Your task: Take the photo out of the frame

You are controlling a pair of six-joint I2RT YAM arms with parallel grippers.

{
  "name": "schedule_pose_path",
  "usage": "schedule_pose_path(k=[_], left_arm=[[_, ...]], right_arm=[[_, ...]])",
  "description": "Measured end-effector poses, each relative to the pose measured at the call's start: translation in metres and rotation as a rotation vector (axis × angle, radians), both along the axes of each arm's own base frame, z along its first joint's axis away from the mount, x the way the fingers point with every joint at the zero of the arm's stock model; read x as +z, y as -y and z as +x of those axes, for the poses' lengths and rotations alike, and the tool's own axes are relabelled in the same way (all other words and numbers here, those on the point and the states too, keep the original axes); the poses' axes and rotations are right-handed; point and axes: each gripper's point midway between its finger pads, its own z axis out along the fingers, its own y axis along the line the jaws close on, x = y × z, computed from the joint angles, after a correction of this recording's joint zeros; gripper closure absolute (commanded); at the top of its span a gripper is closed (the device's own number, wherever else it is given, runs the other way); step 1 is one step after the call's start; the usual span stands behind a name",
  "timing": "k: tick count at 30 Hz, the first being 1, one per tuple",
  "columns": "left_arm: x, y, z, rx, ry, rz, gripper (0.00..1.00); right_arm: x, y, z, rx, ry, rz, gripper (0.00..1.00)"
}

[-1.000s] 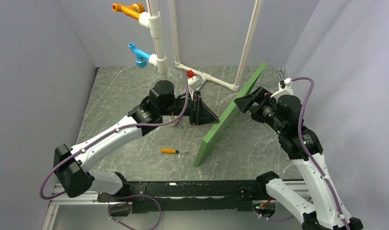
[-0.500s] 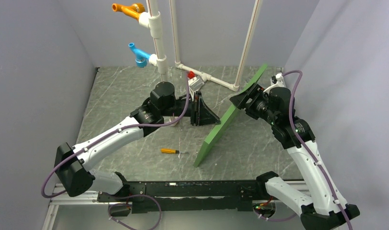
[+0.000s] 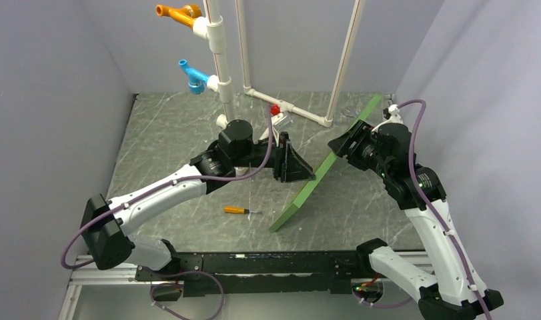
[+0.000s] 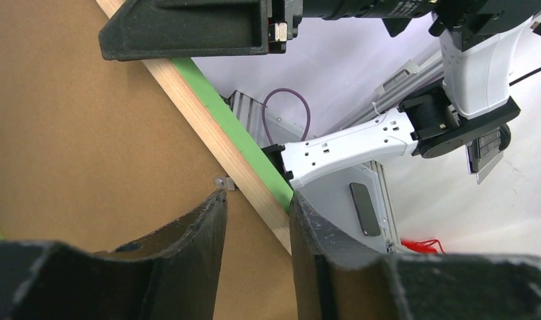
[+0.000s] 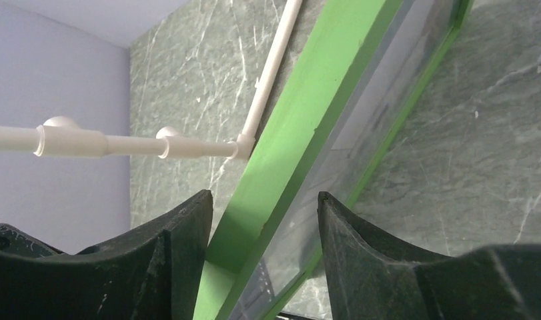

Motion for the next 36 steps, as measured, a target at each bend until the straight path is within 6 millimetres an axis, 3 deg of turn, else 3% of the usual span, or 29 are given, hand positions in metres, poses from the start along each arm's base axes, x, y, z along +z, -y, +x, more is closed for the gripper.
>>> schedule_pose_path(k=[10, 16, 18, 23, 30, 36], left_arm=[[-0.007, -0.017, -0.005, 0.044, 0.007, 0.075, 0.53], [-0.039, -0.032, 0.004, 0.102, -0.030, 0.191, 0.51], [-0.048, -0.037, 0.007, 0.121, -0.042, 0.222, 0.51], [-0.048, -0.047, 0.009, 0.151, -0.035, 0.237, 0.50], [-0.036, -0.058, 0.007, 0.172, -0.010, 0.206, 0.50], [-0.043, -0.059, 0.006, 0.172, -0.019, 0.218, 0.50]], right_arm=[[-0.008, 0.011, -0.023, -0.003, -0.029, -0.041, 0.51], [-0.020, 0.030, -0.041, -0.051, -0.058, -0.085, 0.64], [-0.022, 0.032, -0.044, -0.057, -0.063, -0.089, 0.70], [-0.034, 0.039, -0.051, -0.069, -0.100, -0.120, 1.00], [-0.087, 0.046, -0.072, -0.006, -0.264, -0.238, 1.00], [-0.104, 0.038, -0.076, 0.087, -0.303, -0.271, 1.00]])
